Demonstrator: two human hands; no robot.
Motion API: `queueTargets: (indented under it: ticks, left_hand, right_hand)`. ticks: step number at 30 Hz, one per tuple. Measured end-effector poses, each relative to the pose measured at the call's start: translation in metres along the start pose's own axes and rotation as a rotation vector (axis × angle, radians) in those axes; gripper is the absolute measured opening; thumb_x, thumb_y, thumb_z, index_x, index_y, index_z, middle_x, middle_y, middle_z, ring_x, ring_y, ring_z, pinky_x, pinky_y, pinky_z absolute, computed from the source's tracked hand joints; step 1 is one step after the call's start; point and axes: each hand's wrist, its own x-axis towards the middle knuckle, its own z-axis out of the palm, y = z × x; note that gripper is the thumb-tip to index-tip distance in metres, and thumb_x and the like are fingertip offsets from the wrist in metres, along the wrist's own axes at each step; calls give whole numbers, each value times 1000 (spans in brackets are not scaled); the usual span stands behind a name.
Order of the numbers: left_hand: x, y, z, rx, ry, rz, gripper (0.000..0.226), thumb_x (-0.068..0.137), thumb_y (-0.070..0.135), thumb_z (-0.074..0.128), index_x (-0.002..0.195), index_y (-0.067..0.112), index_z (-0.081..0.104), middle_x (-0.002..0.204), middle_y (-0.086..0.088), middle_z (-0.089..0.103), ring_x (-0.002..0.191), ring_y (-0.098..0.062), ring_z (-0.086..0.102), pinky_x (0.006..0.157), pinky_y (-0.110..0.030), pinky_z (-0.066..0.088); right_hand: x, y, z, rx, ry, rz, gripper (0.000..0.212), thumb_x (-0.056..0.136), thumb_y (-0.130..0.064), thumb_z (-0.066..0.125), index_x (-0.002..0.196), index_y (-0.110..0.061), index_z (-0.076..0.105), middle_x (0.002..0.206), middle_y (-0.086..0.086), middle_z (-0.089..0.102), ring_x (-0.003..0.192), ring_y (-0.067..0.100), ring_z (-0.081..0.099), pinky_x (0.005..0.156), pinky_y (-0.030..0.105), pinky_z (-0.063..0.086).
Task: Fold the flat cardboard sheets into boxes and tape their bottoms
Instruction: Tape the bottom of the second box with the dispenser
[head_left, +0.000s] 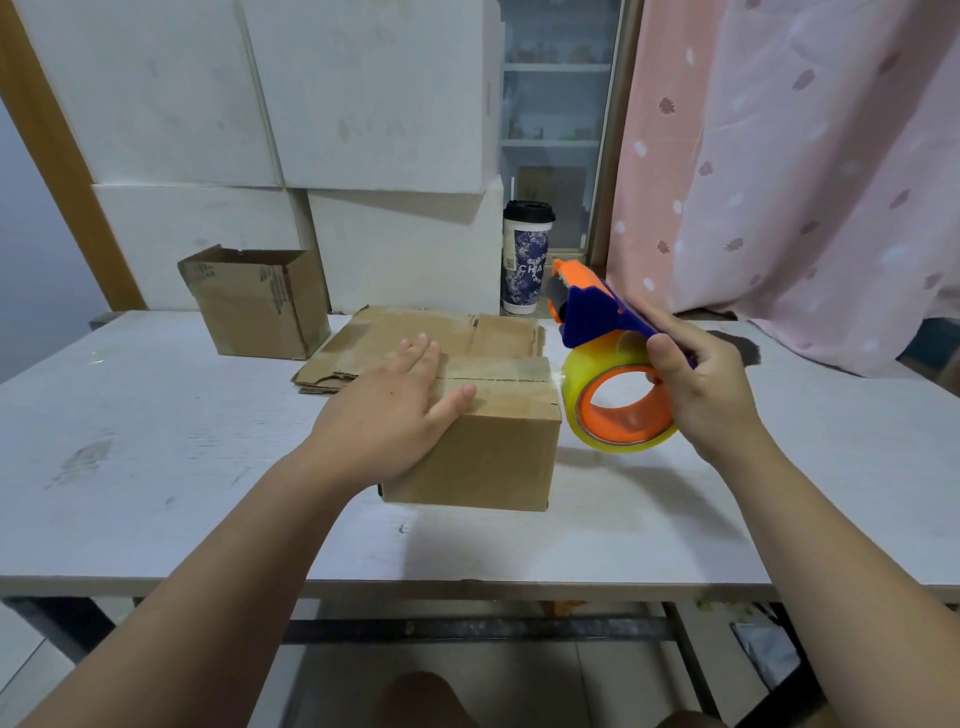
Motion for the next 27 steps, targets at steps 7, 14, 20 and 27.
queueTargets:
  ticks: [7,14,20,27]
  left_hand:
    - [-2,0,-1,10,-13,24,69,88,64,17,150,34,7,158,8,7,144,-5,2,112,-28,12]
    - [-5,1,-8,147,-40,107,63,87,59,4,147,43,-3,157,16,-4,145,-10,3,116,-40,0]
    - [-5,11,-6,349,-2,79,65,95,50,6,150,17,16,159,3,4,145,-12,0,115,-30,-1]
    - [19,11,-24,-201,-74,24,43,95,55,19,94,36,57,102,13,60,105,-19,53,79,-28,36]
  right_hand:
    - [-17,25,12,57,51,96,58,74,-76,48,120,-42,54,97,-27,64,81,-12,56,69,9,45]
    - [-27,33,19,70,17,117,76,63,-92,42,123,-46,49,128,-3,62,96,-9,57,80,13,47]
    - [-25,25,36,60,-38,95,70,64,-90,44,121,-49,48,117,-36,56,113,-10,53,93,17,44]
    - [-25,19,48,-10,-77,94,66,64,-91,41,121,-57,44,108,-32,59,112,6,54,98,31,45]
